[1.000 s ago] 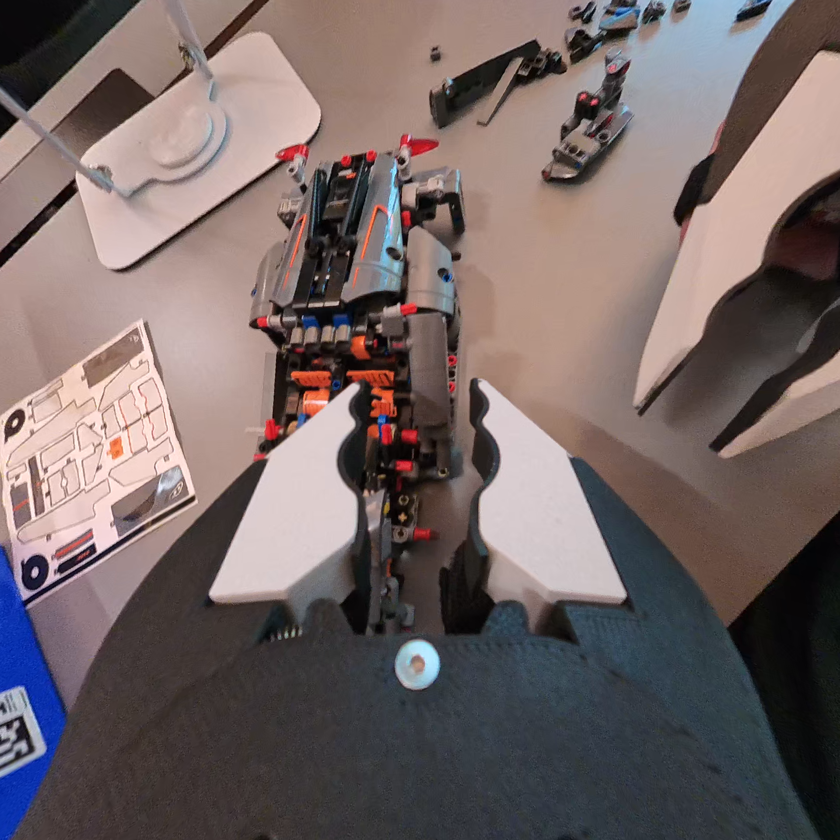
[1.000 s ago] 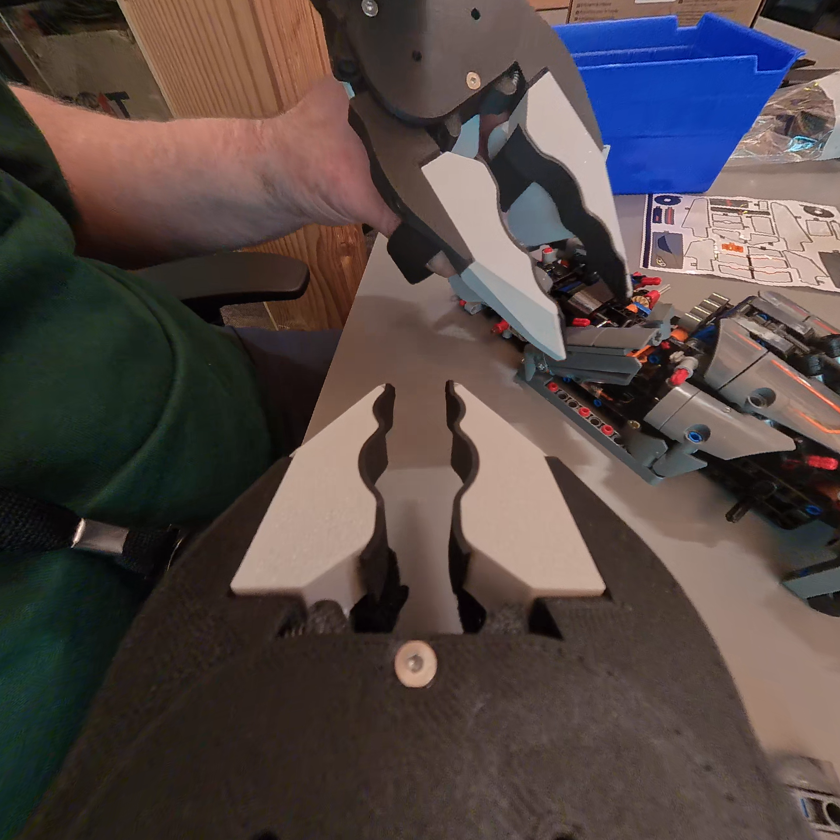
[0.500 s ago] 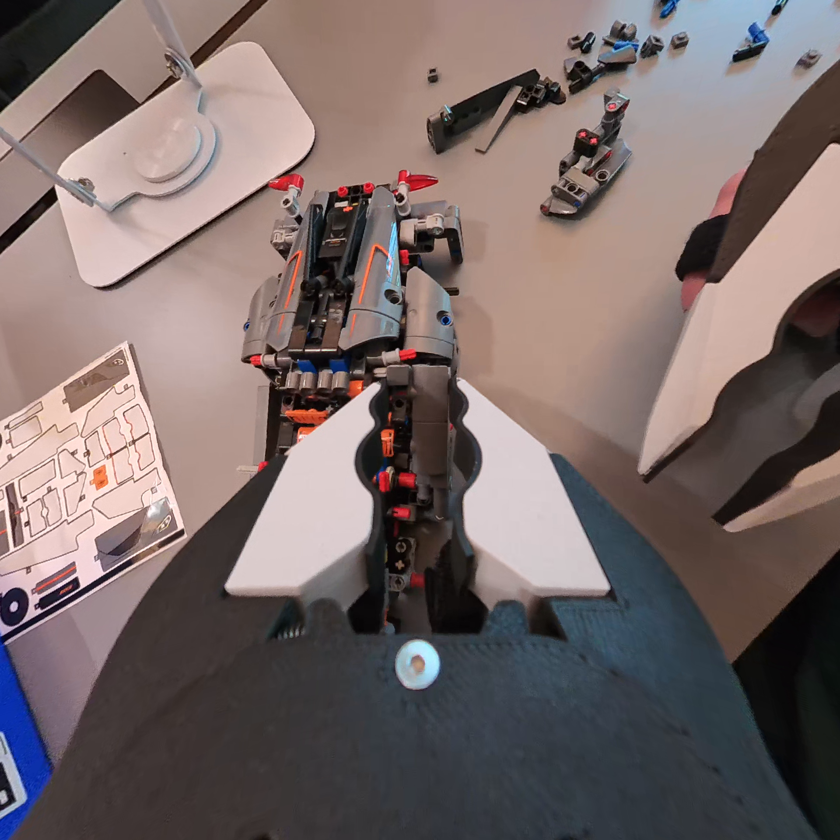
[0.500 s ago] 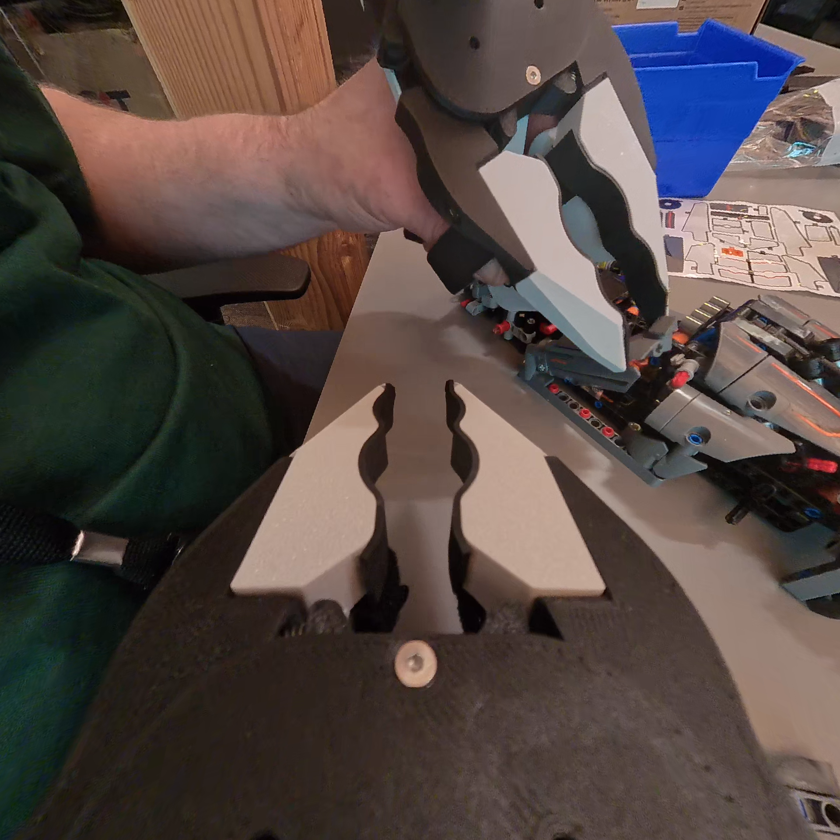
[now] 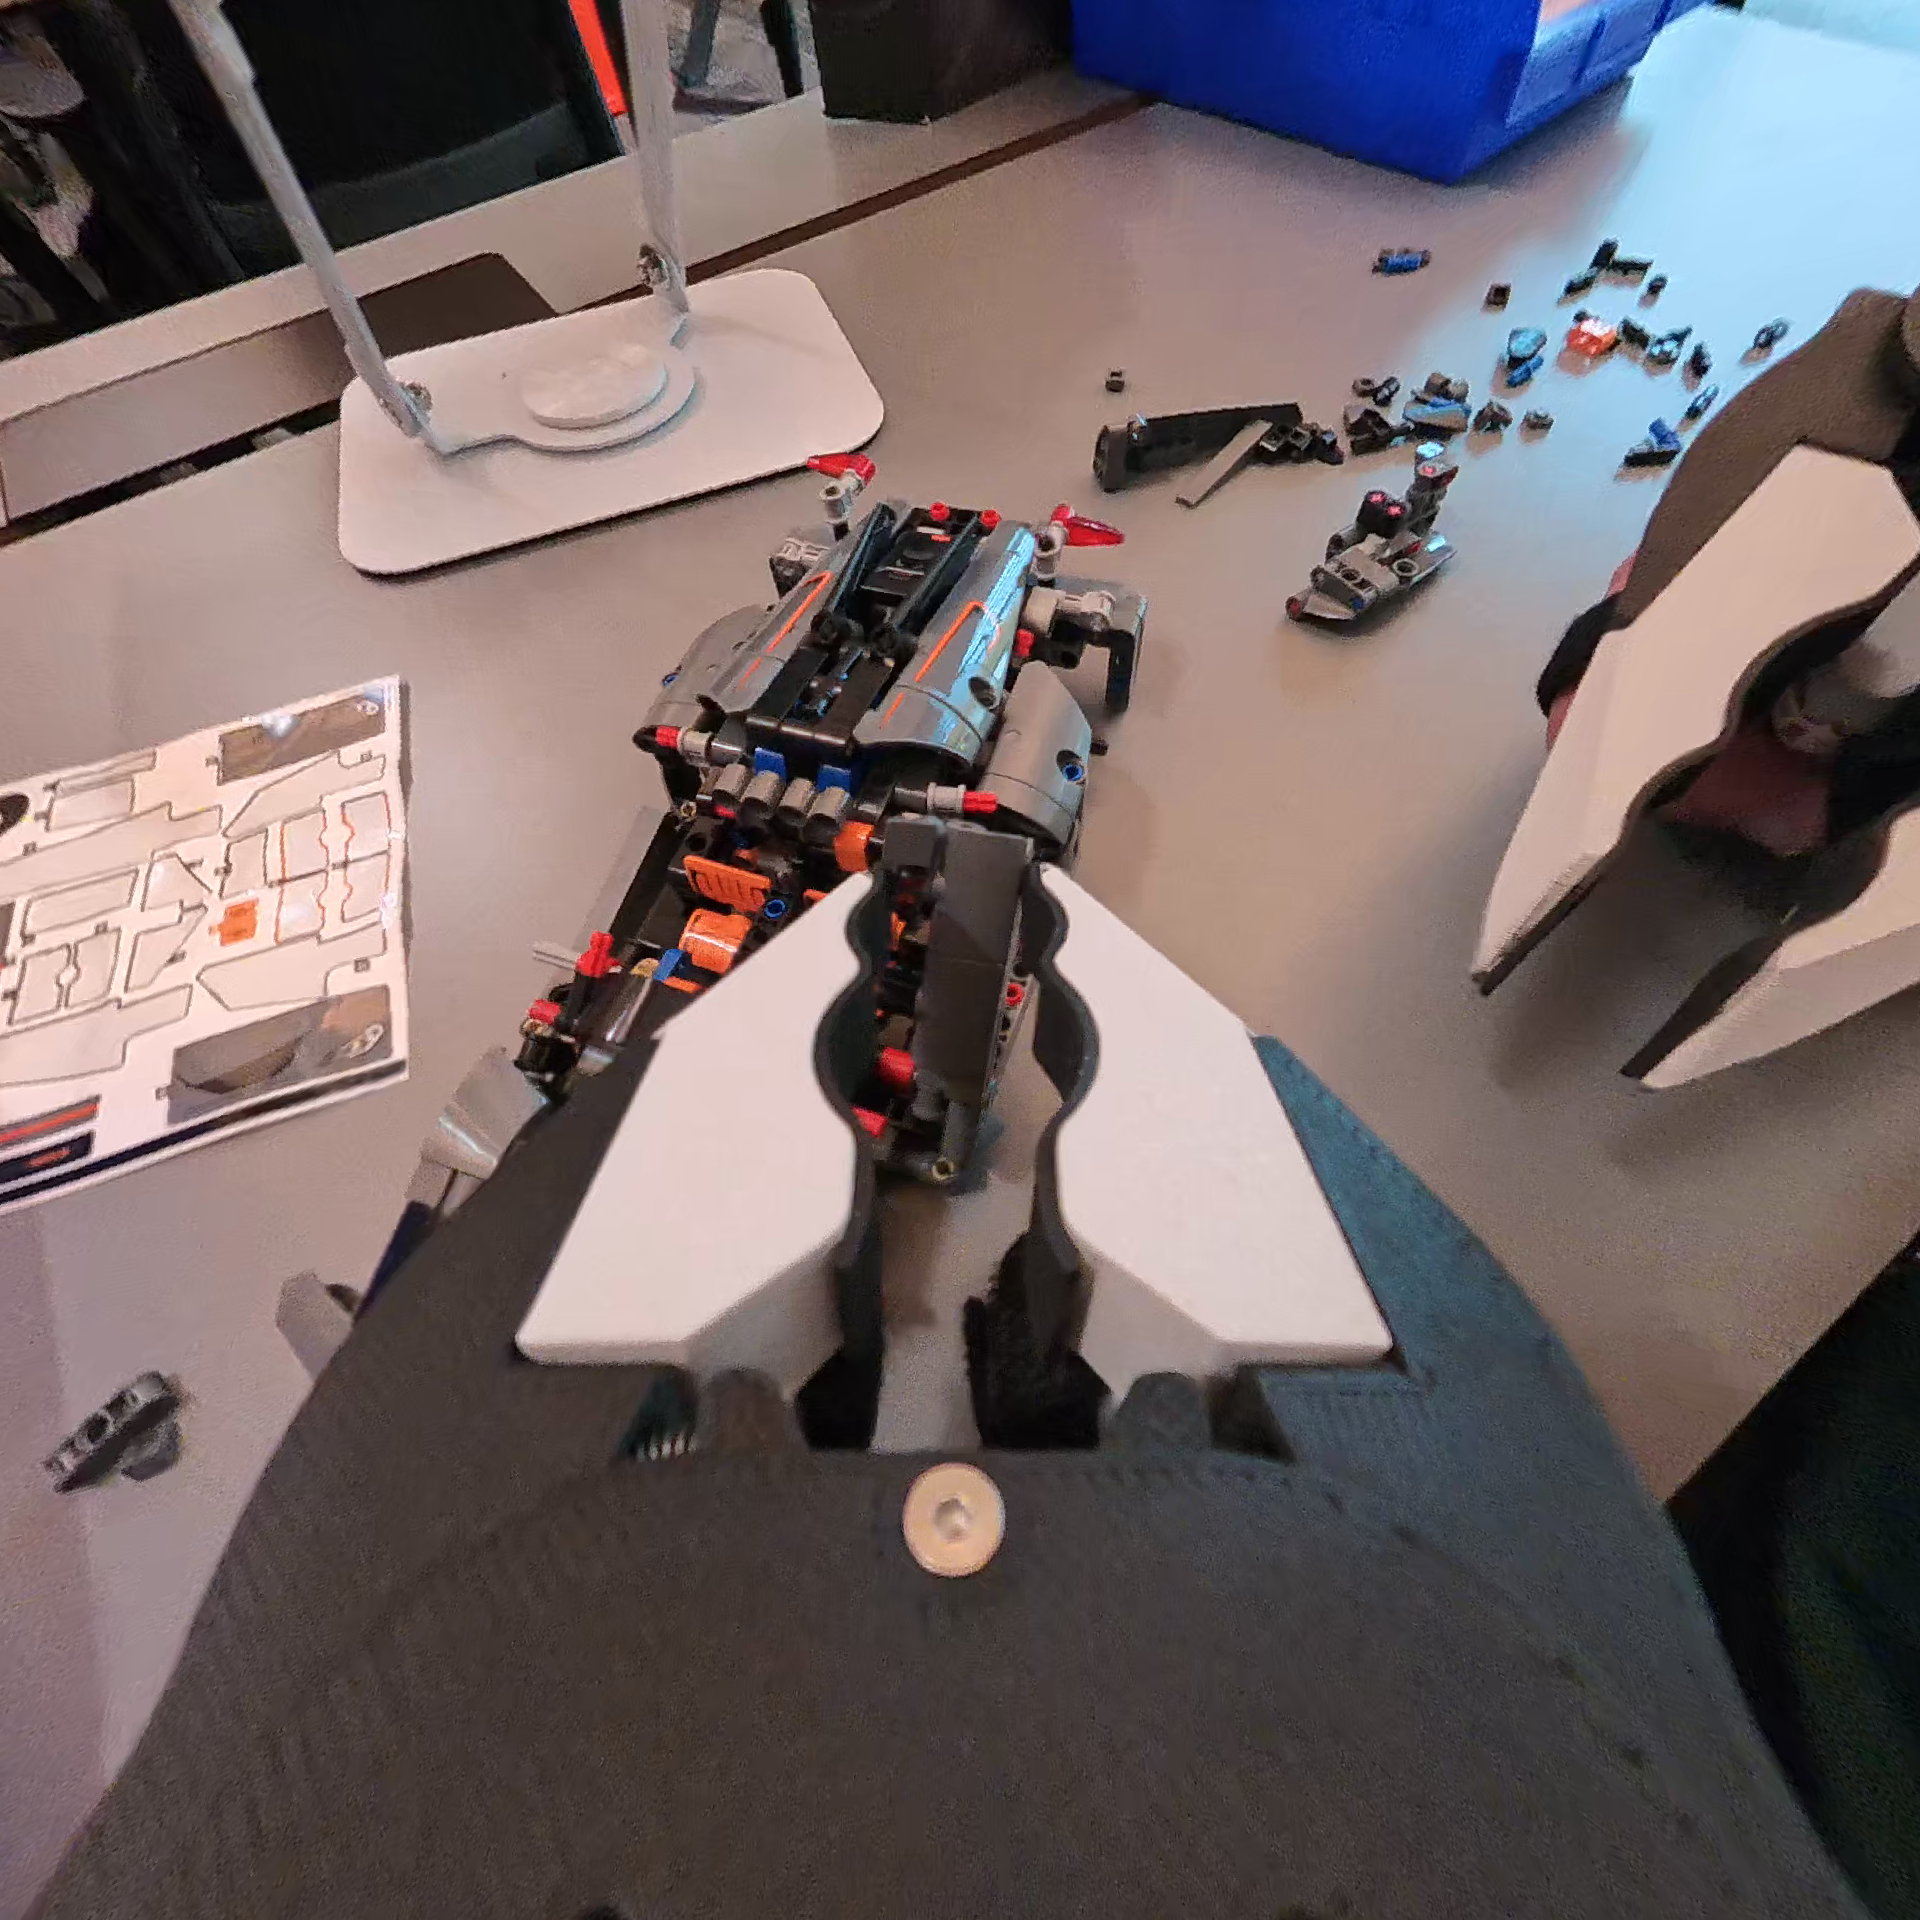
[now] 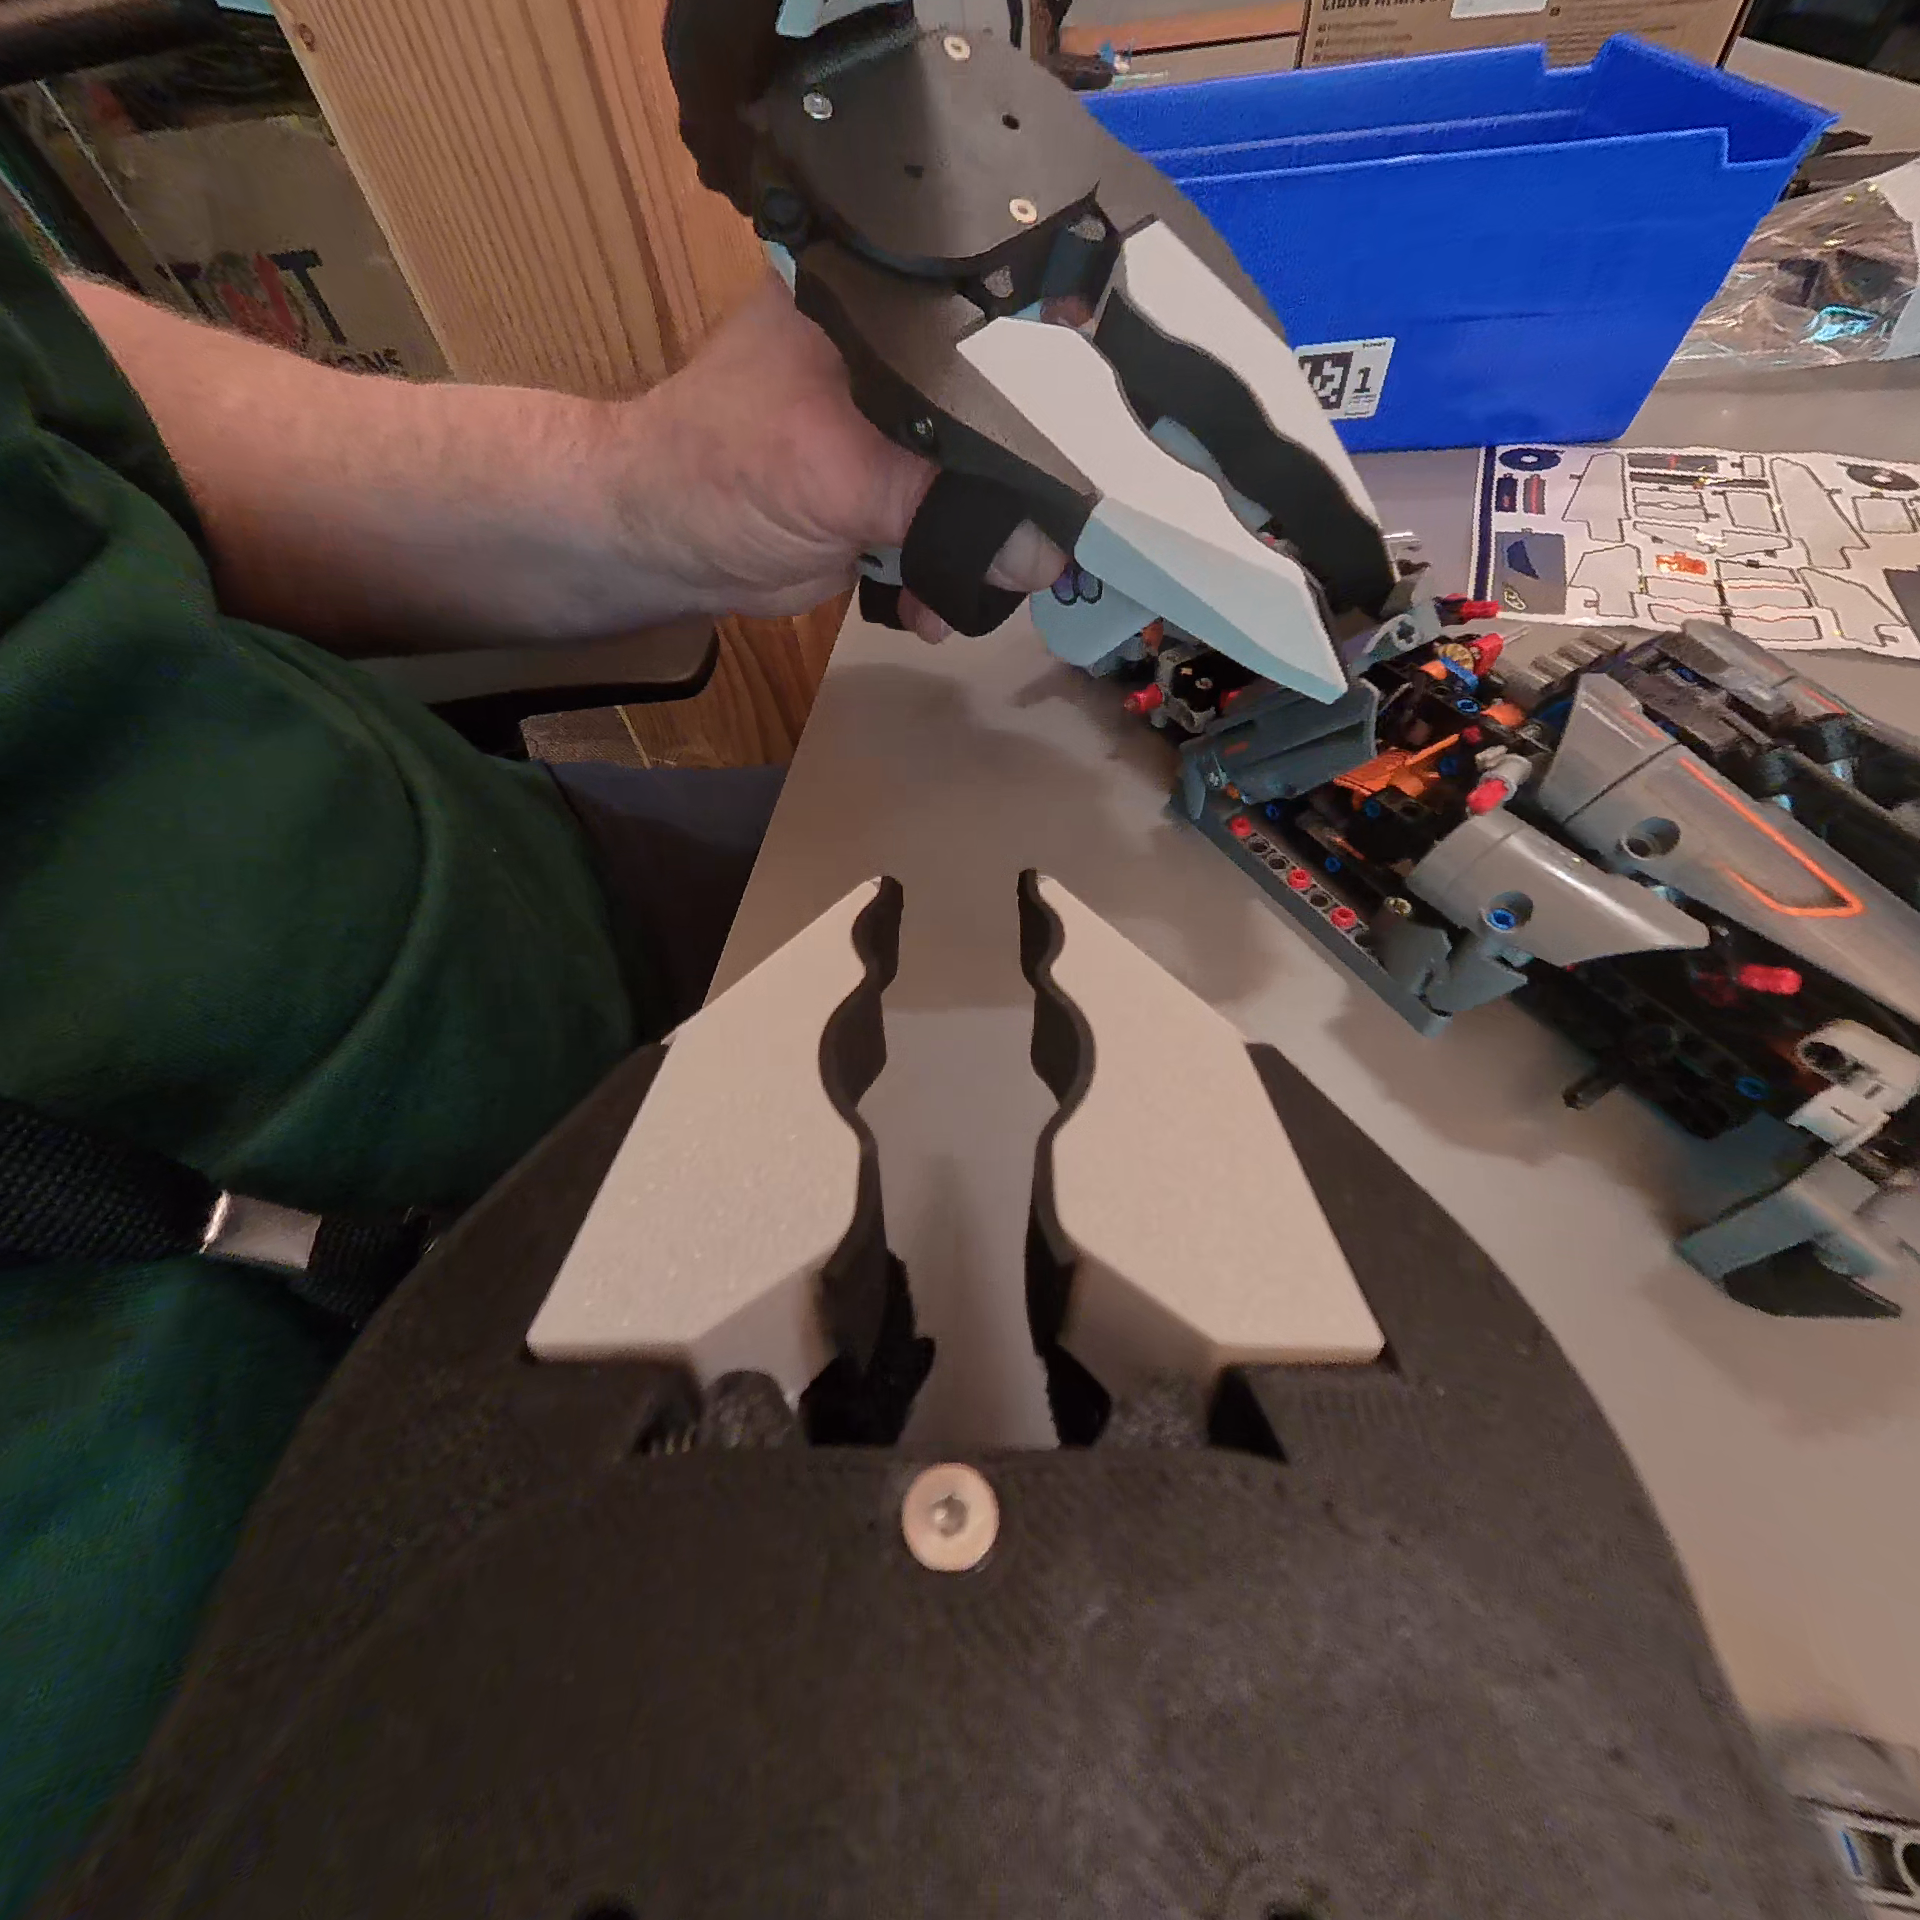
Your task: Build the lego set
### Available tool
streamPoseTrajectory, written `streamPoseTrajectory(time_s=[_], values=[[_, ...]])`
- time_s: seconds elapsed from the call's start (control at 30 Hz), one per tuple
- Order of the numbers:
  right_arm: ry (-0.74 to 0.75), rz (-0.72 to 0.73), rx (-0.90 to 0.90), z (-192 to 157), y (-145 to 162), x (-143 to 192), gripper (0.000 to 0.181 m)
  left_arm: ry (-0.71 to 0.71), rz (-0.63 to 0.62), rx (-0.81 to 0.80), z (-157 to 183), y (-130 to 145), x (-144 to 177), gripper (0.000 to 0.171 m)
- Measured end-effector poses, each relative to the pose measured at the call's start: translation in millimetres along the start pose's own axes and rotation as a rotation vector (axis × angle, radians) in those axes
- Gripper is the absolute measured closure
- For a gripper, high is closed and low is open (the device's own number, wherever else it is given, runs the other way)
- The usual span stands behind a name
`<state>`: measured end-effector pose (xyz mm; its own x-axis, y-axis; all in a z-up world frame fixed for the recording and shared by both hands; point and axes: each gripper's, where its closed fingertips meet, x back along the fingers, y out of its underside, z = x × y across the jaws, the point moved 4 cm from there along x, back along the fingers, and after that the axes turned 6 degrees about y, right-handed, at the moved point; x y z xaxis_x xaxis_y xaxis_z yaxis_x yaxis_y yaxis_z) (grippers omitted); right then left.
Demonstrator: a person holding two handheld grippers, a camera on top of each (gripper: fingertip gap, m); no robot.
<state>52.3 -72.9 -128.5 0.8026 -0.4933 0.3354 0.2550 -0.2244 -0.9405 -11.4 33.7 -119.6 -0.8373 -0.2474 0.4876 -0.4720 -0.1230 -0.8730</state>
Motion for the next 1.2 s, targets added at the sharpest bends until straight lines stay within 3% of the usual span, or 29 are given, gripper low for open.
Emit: streamPoseTrajectory(time_s=[0.23, 0.3, 0.37, 0.57, 0.77, 0.9, 0.97, 1.2], values=[[-0.003, -0.002, -0.001, 0, 0, 0, 0.160, 0.039, 0.037, 0.086, -2, 6, 3, 0.148], [-0.003, -0.003, 0.000, 0, 0, 0, 0.160, 0.008, 0.024, 0.052, -1, 5, 3, 0.149], [-0.004, -0.004, 0.001, 0, 0, 0, 0.160, -0.041, 0.007, -0.006, 0, 3, 4, 0.134], [-0.003, -0.013, 0.012, -2, 1, -1, 0.160, -0.188, -0.067, -0.161, 10, 3, -1, 0.122], [0.000, -0.024, 0.030, -3, 3, -2, 0.160, -0.349, -0.197, -0.306, 4, 12, -13, 0.130], [0.001, -0.028, 0.038, -4, 3, -3, 0.160, -0.356, -0.214, -0.331, 5, 14, -16, 0.140], [0.001, -0.031, 0.041, -4, 3, -3, 0.160, -0.358, -0.212, -0.332, 4, 14, -15, 0.150], [0.000, -0.041, 0.051, -5, 4, -4, 0.160, -0.374, -0.175, -0.239, -12, 17, -3, 0.149]])
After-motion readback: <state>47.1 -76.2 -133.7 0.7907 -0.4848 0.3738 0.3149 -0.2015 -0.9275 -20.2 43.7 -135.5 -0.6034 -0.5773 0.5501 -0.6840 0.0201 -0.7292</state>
